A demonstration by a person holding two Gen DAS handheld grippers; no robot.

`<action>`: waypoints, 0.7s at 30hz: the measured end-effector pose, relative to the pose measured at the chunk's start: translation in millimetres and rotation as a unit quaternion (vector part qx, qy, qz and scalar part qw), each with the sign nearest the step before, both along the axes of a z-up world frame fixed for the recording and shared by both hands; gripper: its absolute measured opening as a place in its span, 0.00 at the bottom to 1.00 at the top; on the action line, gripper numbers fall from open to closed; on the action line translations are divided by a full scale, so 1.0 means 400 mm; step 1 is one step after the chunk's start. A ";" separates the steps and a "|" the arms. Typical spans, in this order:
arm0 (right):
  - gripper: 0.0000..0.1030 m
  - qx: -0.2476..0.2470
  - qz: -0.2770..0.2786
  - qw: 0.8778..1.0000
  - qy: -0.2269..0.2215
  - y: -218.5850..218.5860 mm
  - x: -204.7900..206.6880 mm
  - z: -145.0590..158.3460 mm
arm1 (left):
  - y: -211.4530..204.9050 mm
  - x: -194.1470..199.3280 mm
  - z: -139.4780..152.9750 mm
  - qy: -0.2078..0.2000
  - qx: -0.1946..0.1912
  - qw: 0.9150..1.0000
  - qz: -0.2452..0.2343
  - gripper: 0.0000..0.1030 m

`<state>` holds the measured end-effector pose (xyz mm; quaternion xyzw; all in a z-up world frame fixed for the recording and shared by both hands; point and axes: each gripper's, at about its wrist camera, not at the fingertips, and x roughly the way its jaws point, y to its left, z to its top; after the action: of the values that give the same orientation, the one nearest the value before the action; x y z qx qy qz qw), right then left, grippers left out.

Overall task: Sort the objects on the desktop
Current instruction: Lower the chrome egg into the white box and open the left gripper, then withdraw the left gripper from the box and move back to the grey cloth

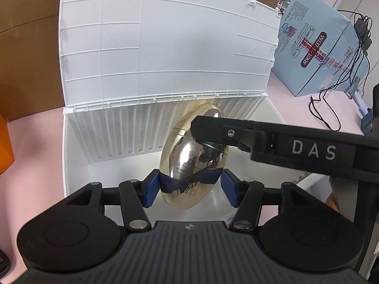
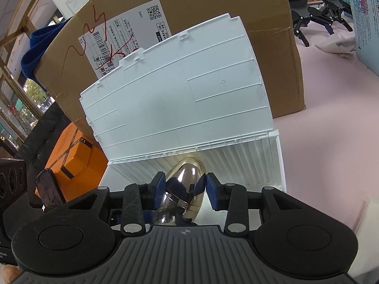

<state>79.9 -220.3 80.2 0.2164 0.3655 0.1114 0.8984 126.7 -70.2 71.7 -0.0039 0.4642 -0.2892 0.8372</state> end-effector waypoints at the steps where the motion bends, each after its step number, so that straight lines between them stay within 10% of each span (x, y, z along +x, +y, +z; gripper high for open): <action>1: 0.34 0.000 0.001 1.000 0.000 0.000 0.001 0.000 | 0.001 0.000 0.000 0.000 0.001 1.000 0.000 0.51; 11: 0.31 -0.037 0.010 0.999 0.010 0.027 0.017 -0.021 | 0.015 -0.025 0.042 -0.020 -0.024 0.999 -0.011 0.77; 21: 0.33 -0.031 0.012 0.999 0.006 0.022 0.013 -0.025 | 0.016 -0.028 0.046 -0.022 -0.034 0.999 -0.010 0.78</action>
<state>85.0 -211.6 70.2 0.1846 0.3770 0.1091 0.9011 115.5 -63.8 89.9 -0.0218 0.4355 -0.3132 0.8437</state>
